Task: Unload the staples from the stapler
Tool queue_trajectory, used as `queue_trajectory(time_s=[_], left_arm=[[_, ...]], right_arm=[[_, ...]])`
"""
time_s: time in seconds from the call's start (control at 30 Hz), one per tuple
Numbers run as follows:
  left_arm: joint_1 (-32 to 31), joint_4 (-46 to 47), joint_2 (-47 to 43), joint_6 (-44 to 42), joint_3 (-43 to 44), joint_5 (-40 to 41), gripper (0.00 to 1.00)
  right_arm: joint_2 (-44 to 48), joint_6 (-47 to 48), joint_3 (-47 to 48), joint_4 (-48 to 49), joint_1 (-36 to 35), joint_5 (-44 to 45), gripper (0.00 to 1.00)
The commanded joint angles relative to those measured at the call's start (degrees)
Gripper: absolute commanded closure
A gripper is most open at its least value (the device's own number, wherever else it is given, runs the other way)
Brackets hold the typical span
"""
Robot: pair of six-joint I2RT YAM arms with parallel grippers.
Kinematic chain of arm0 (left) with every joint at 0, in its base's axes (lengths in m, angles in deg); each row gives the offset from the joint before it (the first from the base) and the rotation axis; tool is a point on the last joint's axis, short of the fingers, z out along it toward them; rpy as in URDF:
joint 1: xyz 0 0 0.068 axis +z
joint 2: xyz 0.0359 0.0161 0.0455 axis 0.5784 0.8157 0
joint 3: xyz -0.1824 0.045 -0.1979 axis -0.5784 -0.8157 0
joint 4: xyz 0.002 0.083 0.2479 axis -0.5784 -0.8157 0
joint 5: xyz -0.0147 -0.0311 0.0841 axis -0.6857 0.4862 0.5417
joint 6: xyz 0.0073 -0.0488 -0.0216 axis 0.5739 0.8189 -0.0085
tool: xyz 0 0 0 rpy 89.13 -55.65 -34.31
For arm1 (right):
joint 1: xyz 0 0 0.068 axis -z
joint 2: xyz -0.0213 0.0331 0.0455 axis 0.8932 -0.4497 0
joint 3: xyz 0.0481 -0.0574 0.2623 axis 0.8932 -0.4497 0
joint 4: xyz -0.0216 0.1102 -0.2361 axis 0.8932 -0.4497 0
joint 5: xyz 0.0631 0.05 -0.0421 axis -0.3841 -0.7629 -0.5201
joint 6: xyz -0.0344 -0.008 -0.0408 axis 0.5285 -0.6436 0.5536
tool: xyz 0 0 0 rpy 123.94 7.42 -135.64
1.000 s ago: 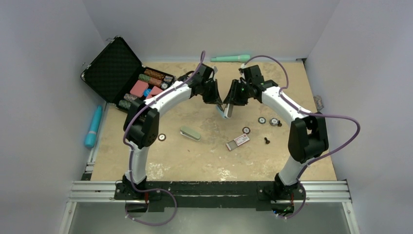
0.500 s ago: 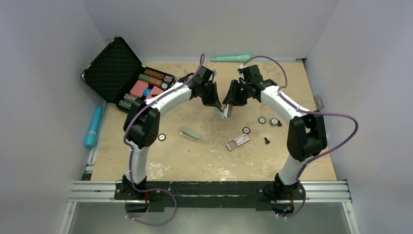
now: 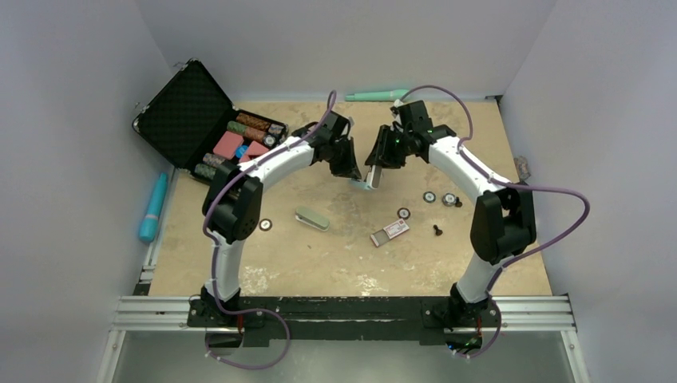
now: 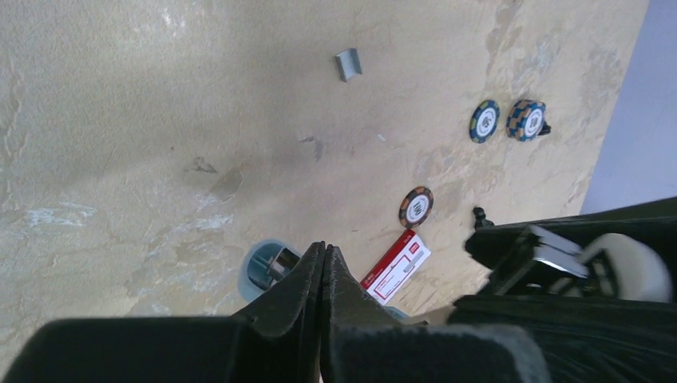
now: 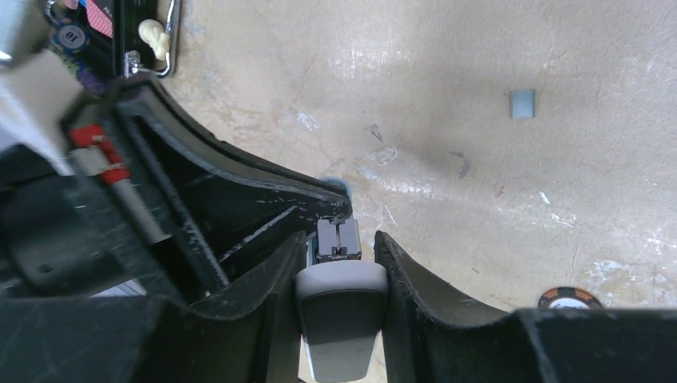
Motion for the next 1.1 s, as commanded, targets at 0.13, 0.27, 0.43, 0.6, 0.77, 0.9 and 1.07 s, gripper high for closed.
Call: queue_trajectory(time_s=[0.13, 0.27, 0.43, 0.6, 0.77, 0.9, 1.07], left_arm=[[-0.04, -12.74, -13.51, -3.19, 0.69, 17.50, 0.00], [-0.01, -18.60, -21.26, -8.93, 4.80, 23.53, 0.00], [-0.02, -18.17, -30.90, -11.34, -1.20, 20.66, 0.00], [0.07, -8.21, -45.01, -7.59, -17.77, 12.01, 0.00], [0.27, -5.30, -59.78, -6.91, -26.40, 11.28, 0.00], [0.58, -8.92, -67.66, -7.89, -27.15, 13.47, 0.00], [1.37, -12.71, -70.27, -10.57, -25.03, 8.72, 0.00]], right_arm=[[1.08, 1.07, 4.65, -1.25, 0.85, 1.83, 1.00], [2.78, 1.39, 3.93, -0.83, 0.86, 0.87, 1.00], [5.01, 1.32, 4.95, -0.03, 0.87, -2.90, 1.00], [8.07, -0.27, 3.73, 3.96, 0.87, -11.51, 1.00], [13.02, -10.01, -1.77, 17.49, 0.39, -26.63, 1.00], [16.75, -15.58, -2.01, 26.09, -1.80, -30.15, 1.00], [19.76, -20.05, -4.58, 36.16, -5.32, -32.29, 1.00]])
